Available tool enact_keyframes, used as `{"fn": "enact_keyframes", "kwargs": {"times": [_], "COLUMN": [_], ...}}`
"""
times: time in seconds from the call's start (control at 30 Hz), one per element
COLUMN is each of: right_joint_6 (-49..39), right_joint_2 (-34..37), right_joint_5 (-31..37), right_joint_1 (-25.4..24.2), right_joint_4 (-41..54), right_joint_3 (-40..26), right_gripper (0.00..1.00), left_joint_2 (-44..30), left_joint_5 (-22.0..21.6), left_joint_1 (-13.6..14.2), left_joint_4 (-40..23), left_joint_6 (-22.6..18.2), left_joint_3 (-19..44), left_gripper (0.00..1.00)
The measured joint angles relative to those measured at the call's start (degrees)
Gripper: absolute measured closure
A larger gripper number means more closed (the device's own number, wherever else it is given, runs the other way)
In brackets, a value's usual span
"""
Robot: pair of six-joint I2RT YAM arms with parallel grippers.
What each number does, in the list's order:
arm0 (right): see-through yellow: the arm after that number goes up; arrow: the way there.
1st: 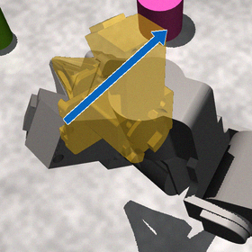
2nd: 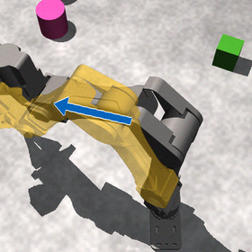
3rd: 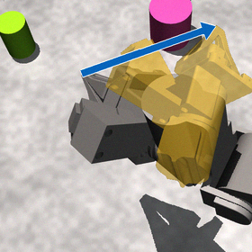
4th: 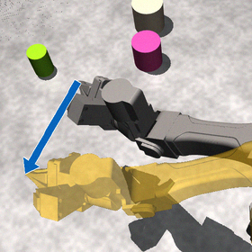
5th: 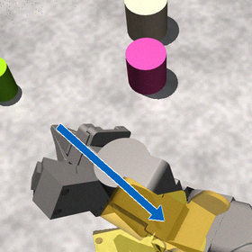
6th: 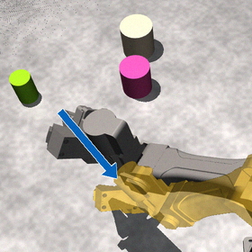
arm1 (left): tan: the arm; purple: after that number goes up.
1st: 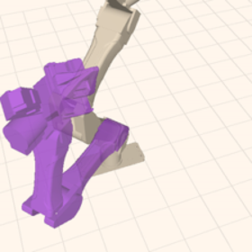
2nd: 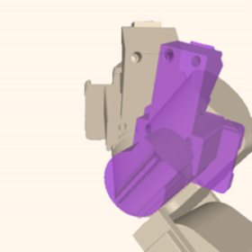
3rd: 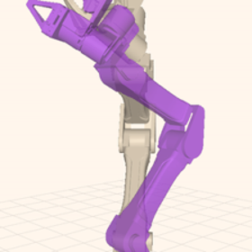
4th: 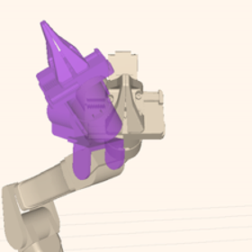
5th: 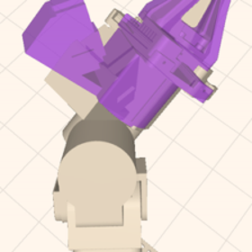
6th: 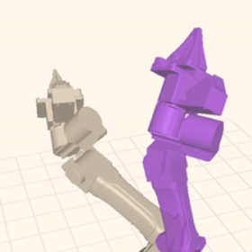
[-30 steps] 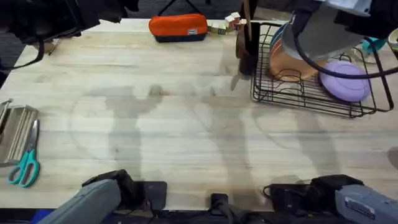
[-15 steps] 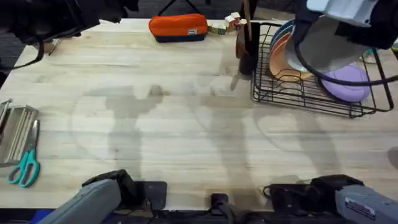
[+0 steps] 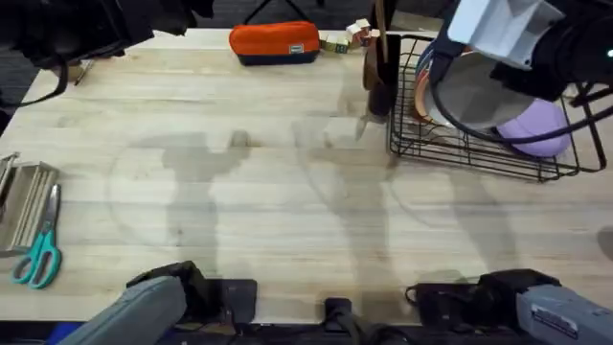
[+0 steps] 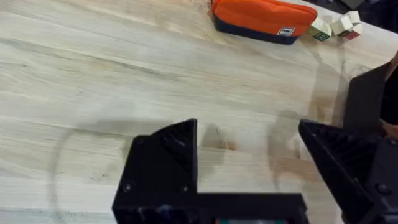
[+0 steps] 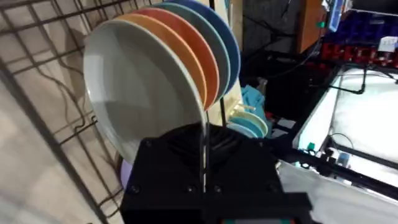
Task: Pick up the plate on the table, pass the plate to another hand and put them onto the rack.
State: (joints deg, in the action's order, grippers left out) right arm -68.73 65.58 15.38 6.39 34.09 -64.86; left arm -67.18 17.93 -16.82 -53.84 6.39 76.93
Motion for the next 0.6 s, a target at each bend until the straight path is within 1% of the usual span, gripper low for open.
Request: {"fn": "enact_keyframes", "kwargs": {"times": [0.17, 0.37, 0.6], "right_joint_6": [0.2, 0.2, 0.5], "right_joint_2": [0.0, 0.0, 0.0], "right_joint_5": [0.0, 0.0, 0.0], "right_joint_1": [0.0, 0.0, 0.0], "right_joint_4": [-3.7, -3.6, -3.9], "right_joint_3": [2.2, 4.3, 5.1], "right_gripper": [0.970, 0.970, 0.971], "left_joint_2": [0.0, 0.0, 0.0], "left_joint_5": [0.0, 0.0, 0.0], "left_joint_1": [0.0, 0.0, 0.0], "left_joint_4": [0.0, -0.5, -0.5], "left_joint_6": [0.0, 0.0, 0.0], "left_joint_3": [0.0, 0.0, 0.0], "left_gripper": [0.008, 0.008, 0.008]}}
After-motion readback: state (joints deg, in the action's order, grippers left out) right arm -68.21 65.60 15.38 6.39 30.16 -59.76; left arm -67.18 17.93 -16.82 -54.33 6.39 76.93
